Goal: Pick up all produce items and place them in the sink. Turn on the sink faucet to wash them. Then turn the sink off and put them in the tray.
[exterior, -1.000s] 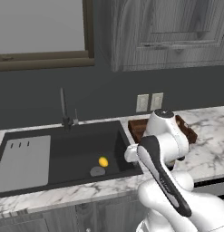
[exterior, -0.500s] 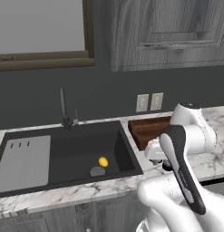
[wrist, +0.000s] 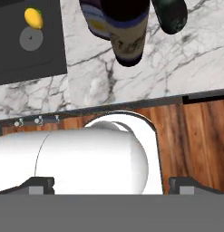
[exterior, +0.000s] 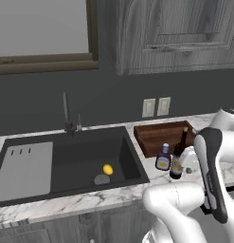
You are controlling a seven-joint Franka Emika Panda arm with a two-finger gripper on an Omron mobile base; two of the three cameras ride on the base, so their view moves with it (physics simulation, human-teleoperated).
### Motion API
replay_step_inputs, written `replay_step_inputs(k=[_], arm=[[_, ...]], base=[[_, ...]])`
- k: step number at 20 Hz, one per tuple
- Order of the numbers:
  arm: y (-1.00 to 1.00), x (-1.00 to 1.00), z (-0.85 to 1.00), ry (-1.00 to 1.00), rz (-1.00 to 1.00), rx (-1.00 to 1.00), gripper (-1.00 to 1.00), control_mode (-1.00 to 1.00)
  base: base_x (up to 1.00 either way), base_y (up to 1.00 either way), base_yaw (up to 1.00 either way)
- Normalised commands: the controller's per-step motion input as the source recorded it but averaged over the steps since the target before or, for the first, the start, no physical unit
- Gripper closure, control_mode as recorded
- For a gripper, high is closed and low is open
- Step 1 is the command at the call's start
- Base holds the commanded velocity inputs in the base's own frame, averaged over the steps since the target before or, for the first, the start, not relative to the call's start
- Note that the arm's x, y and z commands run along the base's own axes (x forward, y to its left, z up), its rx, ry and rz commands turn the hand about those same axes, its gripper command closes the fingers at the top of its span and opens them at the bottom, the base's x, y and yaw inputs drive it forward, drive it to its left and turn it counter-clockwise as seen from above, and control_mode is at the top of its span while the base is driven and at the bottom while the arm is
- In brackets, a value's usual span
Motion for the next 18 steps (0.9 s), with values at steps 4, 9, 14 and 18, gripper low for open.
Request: replay_step_inputs(k=[4,9,14,18], arm=[[-0.68,-0.21,0.00,-0.01,-0.02,0.02,-1.00,-1.00],[-0.59,-0.08,0.00,-0.01,-0.01,0.01,-1.00,-1.00],[-0.48,0.06,0.00,-0.01,0.01,0.03,-1.00,-1.00],[-0.35,0.25,-0.02,-0.04,0.07,0.05,-1.00,-1.00]], base=[[0.00,0.00,0.00],[0.00,0.00,0.00],[0.00,0.00,0.00],[0.00,0.00,0.00]])
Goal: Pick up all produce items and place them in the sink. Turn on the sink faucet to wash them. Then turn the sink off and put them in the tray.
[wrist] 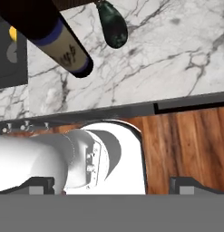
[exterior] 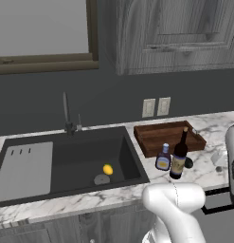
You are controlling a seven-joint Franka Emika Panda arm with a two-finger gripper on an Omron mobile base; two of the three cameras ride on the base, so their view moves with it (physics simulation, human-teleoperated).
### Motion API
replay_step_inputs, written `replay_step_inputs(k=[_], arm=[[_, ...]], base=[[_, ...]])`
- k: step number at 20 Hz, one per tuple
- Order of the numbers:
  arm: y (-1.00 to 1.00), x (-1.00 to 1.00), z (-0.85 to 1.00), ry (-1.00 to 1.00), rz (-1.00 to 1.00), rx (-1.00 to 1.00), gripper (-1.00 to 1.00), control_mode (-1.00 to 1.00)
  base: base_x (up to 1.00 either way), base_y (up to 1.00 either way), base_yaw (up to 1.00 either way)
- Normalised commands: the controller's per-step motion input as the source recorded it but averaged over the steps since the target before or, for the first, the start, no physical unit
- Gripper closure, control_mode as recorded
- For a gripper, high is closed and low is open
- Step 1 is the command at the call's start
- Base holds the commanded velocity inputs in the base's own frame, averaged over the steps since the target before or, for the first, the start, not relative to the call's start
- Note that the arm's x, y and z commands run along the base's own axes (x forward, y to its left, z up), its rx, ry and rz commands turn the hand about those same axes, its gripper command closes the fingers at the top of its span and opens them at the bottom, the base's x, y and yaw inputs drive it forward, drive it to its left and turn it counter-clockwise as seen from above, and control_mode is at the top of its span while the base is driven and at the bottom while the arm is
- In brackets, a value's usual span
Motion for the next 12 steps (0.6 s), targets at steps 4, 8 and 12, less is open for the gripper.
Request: replay_step_inputs(k=[4,8,12], arm=[[-0.15,0.36,-0.18,-0.10,0.10,0.06,-1.00,-1.00],[0.00,0.40,-0.33,-0.18,0.12,0.09,-1.00,-1.00],[0.00,0.37,-0.32,-0.16,0.11,0.09,-1.00,-1.00]], base=[[0.00,0.00,0.00],[0.00,0.00,0.00],[0.00,0.00,0.00]])
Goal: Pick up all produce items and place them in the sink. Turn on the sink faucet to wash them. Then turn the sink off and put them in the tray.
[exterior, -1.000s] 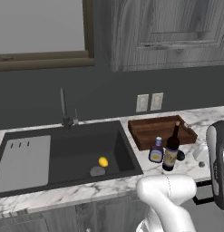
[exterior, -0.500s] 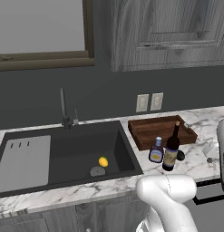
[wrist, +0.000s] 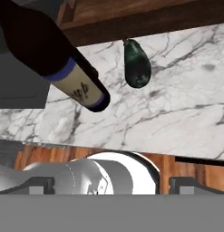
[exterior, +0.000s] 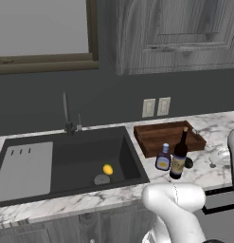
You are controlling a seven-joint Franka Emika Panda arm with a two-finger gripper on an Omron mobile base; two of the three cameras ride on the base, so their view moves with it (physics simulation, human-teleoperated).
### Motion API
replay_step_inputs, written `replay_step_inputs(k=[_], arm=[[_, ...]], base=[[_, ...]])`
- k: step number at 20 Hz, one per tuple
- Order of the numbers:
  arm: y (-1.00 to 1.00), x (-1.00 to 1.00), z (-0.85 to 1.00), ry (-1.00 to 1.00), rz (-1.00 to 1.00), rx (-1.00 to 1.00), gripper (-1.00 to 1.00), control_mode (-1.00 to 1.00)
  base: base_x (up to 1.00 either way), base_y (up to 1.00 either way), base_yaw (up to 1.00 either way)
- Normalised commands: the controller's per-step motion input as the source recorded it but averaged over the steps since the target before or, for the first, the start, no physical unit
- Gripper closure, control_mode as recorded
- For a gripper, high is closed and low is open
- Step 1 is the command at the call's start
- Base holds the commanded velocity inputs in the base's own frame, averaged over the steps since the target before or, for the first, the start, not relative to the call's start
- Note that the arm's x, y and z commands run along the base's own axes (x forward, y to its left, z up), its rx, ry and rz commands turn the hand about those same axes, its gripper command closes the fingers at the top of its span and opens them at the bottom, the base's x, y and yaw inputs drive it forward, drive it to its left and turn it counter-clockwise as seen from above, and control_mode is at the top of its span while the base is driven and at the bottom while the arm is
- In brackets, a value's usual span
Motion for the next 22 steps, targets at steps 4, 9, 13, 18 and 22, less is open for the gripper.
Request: replay_step_inputs(k=[4,9,13,18,22], arm=[[0.00,0.38,-0.11,-0.04,0.08,0.04,-1.00,-1.00],[0.00,0.58,-0.06,0.09,0.03,-0.02,-1.00,-1.00],[0.00,0.51,-0.17,0.02,0.05,0.00,-1.00,-1.00],[-0.05,0.31,-0.24,0.00,0.09,0.02,-1.00,-1.00],[-0.01,0.30,-0.21,0.00,0.09,0.01,-1.00,-1.00]], base=[[0.00,0.00,0.00],[0.00,0.00,0.00],[0.00,0.00,0.00],[0.00,0.00,0.00],[0.00,0.00,0.00]])
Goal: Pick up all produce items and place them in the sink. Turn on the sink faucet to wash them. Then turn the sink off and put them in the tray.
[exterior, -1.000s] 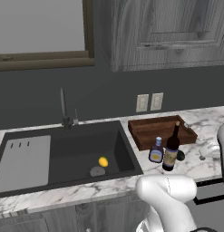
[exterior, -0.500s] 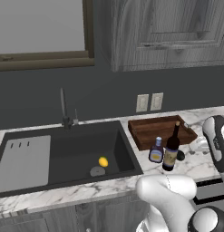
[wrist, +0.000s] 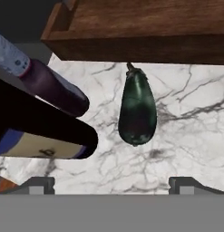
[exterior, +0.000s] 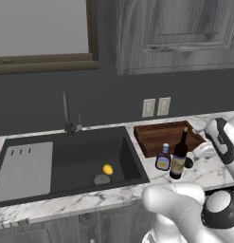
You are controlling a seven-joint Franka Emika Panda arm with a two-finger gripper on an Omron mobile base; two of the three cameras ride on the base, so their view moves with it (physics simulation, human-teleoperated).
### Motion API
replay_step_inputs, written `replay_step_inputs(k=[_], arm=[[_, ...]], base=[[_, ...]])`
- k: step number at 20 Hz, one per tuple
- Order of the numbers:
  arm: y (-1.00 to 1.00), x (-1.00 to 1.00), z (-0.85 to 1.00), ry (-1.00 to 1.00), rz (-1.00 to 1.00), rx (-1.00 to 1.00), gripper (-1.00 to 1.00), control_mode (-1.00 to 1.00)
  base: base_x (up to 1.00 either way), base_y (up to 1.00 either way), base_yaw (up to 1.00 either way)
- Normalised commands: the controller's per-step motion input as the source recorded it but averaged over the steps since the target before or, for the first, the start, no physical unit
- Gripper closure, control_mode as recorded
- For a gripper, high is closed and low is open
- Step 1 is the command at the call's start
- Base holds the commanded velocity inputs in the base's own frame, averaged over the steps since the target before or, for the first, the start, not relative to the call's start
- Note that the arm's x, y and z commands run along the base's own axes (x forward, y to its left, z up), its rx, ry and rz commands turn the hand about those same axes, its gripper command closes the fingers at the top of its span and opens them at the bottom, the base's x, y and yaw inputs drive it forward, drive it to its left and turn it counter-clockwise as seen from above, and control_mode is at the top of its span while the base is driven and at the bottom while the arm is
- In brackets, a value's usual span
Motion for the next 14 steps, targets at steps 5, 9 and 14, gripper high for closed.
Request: replay_step_inputs(k=[5,9,14], arm=[[-0.03,0.27,-0.22,0.00,0.08,0.03,-1.00,-1.00],[-0.01,0.19,-0.20,0.00,0.05,0.05,-1.00,-1.00],[0.00,0.19,-0.18,0.00,0.05,0.03,-1.00,-1.00]], base=[[0.00,0.00,0.00],[0.00,0.00,0.00],[0.00,0.00,0.00]])
